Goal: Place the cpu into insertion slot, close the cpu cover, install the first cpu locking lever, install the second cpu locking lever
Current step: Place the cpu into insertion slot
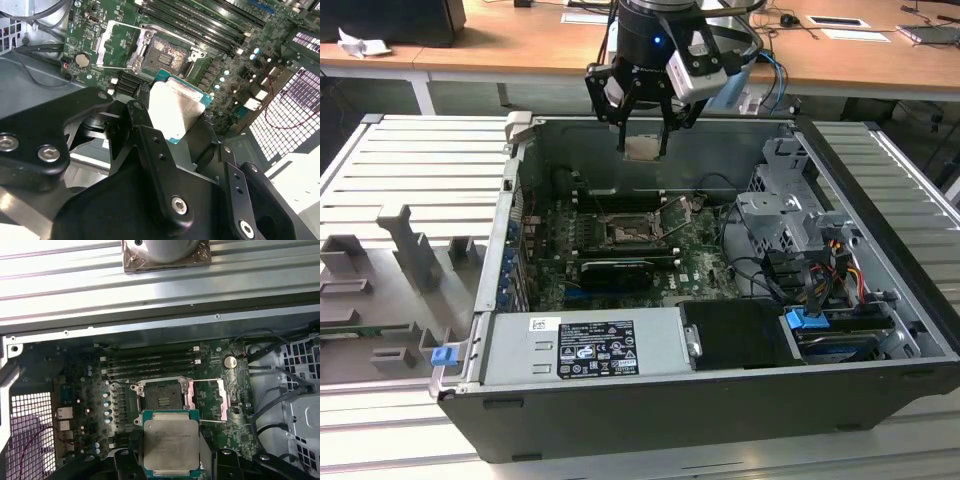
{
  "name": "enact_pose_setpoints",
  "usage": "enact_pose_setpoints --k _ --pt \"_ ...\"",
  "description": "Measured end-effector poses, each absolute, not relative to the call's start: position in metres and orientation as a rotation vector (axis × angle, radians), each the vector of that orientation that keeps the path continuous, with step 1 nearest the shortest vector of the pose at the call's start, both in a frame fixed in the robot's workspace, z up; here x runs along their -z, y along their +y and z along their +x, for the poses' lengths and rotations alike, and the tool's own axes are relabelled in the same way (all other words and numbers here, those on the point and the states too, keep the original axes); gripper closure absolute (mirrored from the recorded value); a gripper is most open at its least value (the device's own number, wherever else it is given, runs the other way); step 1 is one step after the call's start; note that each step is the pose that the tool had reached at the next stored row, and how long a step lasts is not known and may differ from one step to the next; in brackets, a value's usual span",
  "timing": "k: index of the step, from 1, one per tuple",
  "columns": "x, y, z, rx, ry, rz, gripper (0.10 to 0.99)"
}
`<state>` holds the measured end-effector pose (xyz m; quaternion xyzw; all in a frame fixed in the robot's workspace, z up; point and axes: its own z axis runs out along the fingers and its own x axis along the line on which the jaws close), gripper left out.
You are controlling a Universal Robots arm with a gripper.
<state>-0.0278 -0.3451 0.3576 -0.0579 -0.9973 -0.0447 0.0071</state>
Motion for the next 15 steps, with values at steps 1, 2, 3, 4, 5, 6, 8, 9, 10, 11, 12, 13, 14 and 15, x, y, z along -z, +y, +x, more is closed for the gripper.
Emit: enact_pose_setpoints --k 1,2,3,4,5,6,8,9,10,11,12,13,14,15 --pt "-0.3576 -0.3451 -0.0278 0.14 -3.119 -0.189 0.549" --pt "-0.3576 -0.3451 -0.0278 0.14 -3.118 -0.199 0.549" --pt "-0.3575 -0.3451 -0.0278 0.14 -3.118 -0.203 0.549" --pt "-0.3574 -0.3451 -0.0278 0.14 -3.118 -0.206 0.549" --pt "-0.3572 -0.3451 -0.0278 0.14 -3.118 -0.215 0.549" --pt "-0.3572 -0.3451 -0.0278 0.14 -3.117 -0.226 0.549" --pt "-0.357 -0.345 -0.0278 0.14 -3.115 -0.269 0.549" --pt "-0.357 -0.345 -0.0278 0.14 -3.114 -0.294 0.549" --pt "-0.357 -0.3451 -0.0278 0.14 -3.112 -0.313 0.549" --pt "-0.357 -0.345 -0.0278 0.141 -3.111 -0.33 0.549" --pt "-0.357 -0.345 -0.0278 0.141 -3.11 -0.34 0.549" --pt "-0.357 -0.345 -0.0278 0.141 -3.109 -0.354 0.549" --pt "-0.357 -0.3451 -0.0278 0.141 -3.108 -0.363 0.549" --pt "-0.357 -0.3451 -0.0278 0.141 -3.107 -0.378 0.549"
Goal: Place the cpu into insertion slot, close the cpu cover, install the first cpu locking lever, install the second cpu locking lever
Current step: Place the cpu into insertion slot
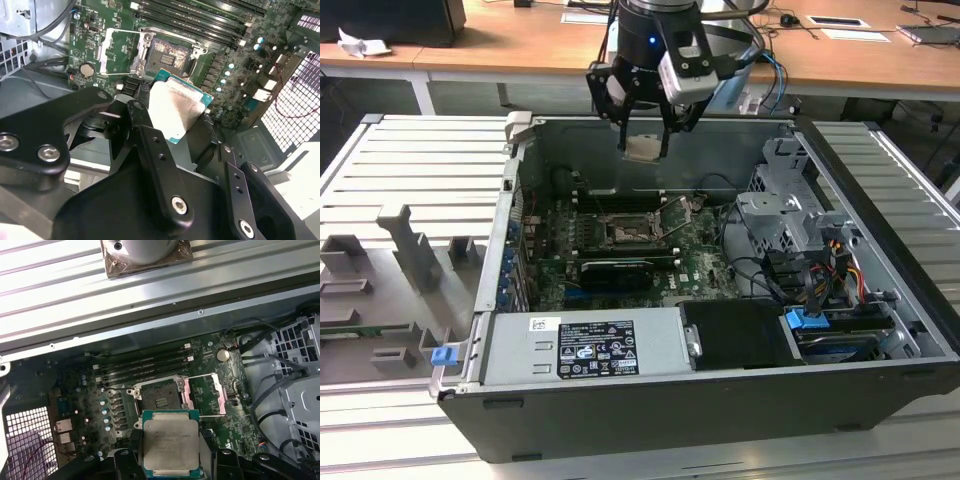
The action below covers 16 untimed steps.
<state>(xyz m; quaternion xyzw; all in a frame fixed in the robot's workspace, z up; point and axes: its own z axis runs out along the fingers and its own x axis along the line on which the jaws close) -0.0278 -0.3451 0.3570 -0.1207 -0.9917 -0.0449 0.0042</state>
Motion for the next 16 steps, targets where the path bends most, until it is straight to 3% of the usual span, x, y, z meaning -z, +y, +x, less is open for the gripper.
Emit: enact_pose_setpoints --k 16 --pt "-0.3568 -0.3451 -0.0278 0.142 -3.08 -0.59 0.549"
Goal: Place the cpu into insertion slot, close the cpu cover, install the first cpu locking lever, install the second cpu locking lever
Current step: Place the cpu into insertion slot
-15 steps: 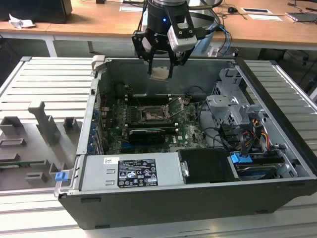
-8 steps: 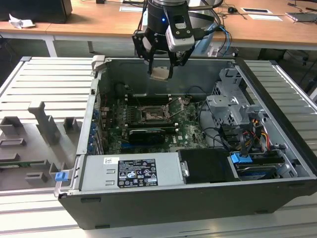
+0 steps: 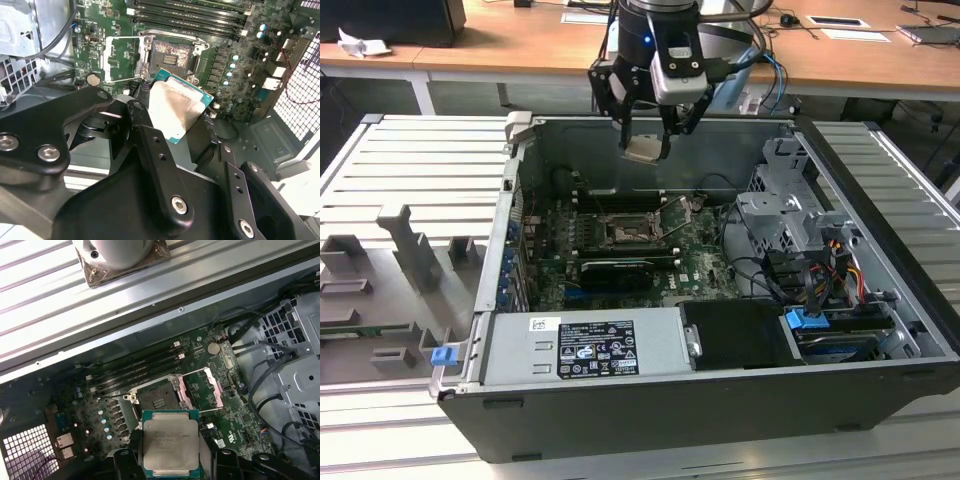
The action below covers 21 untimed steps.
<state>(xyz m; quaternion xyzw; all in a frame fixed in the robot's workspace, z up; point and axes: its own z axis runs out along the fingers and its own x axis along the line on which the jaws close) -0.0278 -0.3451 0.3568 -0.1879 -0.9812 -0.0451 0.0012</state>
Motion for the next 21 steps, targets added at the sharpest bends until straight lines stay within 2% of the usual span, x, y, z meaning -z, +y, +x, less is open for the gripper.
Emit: enact_pose_setpoints --k 21 --pt "-0.3536 -0.3451 -0.0278 0.142 -3.015 -0.895 0.549"
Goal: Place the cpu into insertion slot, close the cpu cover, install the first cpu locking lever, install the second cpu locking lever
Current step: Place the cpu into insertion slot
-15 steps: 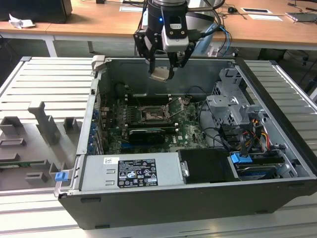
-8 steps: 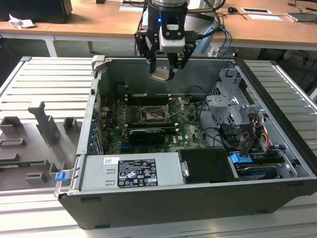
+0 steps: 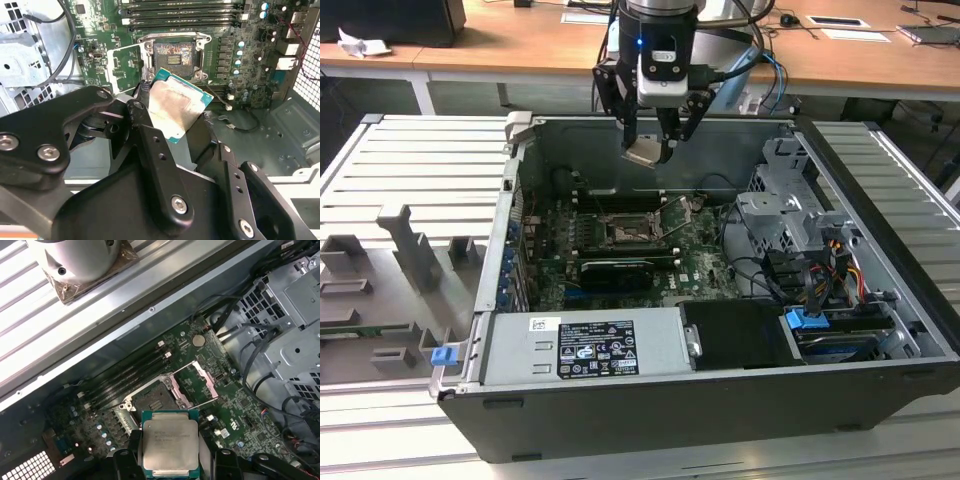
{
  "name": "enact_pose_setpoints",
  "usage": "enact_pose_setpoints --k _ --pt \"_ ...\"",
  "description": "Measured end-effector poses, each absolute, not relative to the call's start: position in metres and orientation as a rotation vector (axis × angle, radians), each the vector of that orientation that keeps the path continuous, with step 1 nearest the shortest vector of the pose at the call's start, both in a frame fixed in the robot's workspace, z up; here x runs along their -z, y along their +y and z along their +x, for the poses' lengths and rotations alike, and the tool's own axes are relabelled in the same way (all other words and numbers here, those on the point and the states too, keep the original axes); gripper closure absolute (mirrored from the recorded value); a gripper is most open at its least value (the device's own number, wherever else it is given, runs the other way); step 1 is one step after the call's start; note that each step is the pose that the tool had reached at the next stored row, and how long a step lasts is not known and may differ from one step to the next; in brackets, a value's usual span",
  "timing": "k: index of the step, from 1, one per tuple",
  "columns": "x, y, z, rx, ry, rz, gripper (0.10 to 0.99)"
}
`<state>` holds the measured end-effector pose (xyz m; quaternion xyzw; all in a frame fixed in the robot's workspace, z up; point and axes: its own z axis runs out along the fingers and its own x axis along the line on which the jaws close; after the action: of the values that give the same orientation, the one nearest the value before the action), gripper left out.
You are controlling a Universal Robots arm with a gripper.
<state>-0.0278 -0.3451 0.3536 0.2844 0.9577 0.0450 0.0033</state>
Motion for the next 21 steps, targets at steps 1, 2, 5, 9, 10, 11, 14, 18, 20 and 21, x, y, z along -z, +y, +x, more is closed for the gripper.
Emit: enact_pose_setpoints --k 1,2,5,9,10,11,14,18,20,21 --pt "-0.3536 -0.3451 -0.0278 -0.141 3.0 0.898 0.549" --pt "-0.3536 -0.3451 -0.0278 -0.141 2.997 0.906 0.549" --pt "-0.3536 -0.3451 -0.0278 -0.141 2.991 0.926 0.549" --pt "-0.3534 -0.3451 -0.0278 -0.141 2.98 0.957 0.549" --pt "-0.3534 -0.3451 -0.0278 -0.141 2.976 0.969 0.549" --pt "-0.3534 -0.3451 -0.0278 -0.141 2.973 0.975 0.549" --pt "-0.3534 -0.3451 -0.0278 -0.14 2.965 0.997 0.549" --pt "-0.3534 -0.3451 -0.0278 -0.14 2.949 1.04 0.549" --pt "-0.3533 -0.3451 -0.0278 -0.14 2.943 1.057 0.549" --pt "-0.3533 -0.3451 -0.0278 -0.14 2.938 1.069 0.549"
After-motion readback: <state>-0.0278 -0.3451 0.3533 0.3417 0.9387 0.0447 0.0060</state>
